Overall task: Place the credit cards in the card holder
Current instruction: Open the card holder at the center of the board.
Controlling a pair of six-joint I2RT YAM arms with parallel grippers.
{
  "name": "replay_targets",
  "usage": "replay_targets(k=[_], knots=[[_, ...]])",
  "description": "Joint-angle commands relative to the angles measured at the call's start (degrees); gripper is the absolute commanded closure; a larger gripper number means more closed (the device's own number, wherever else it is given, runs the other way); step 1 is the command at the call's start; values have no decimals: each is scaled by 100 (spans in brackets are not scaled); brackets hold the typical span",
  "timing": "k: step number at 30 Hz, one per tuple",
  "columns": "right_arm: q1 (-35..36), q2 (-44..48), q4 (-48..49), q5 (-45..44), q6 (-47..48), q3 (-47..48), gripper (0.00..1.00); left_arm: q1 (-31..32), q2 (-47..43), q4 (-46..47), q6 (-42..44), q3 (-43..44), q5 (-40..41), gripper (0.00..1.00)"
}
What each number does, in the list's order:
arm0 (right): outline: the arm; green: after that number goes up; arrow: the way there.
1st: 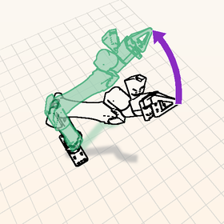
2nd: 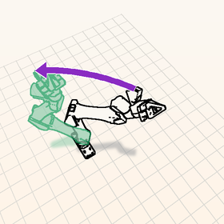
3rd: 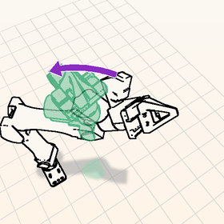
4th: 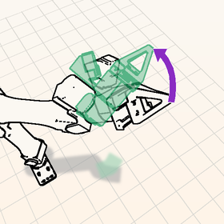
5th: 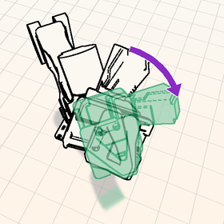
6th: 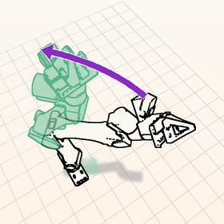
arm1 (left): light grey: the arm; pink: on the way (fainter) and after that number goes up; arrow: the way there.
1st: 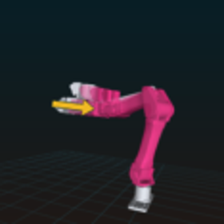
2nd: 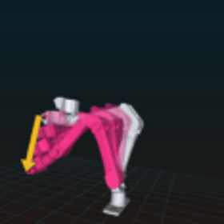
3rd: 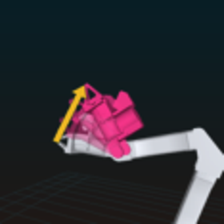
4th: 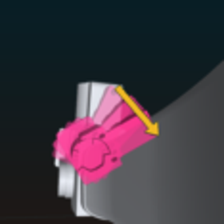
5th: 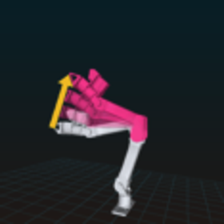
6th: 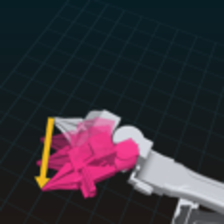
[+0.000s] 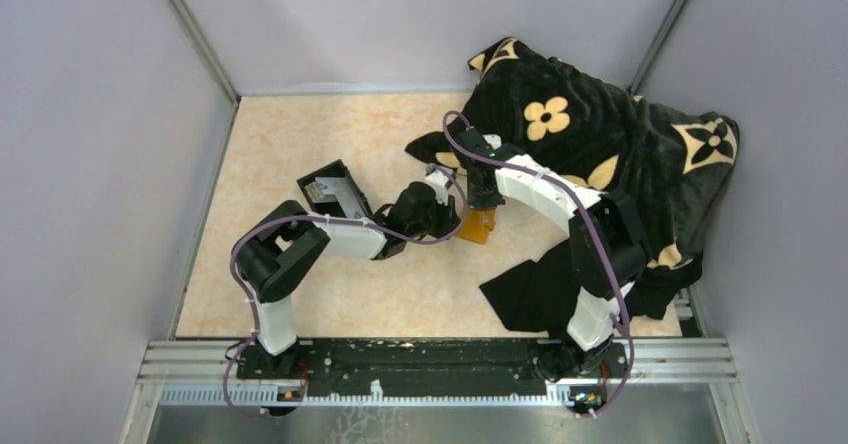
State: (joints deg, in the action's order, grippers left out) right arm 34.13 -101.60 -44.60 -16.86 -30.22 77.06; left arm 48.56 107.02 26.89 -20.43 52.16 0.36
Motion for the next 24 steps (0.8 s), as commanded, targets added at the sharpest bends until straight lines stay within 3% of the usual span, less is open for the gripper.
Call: replay_targets(k=[1,13,24], knots=[[64,473,-40,-241,-55,139,100,88,122,-63,179,216,119,70],[-91,644,92,-123,-1,-230,100,141,282,-220,174,295,193,70],[14,596,285,302,11,38,100,156,370,-245,107,282,232,70]])
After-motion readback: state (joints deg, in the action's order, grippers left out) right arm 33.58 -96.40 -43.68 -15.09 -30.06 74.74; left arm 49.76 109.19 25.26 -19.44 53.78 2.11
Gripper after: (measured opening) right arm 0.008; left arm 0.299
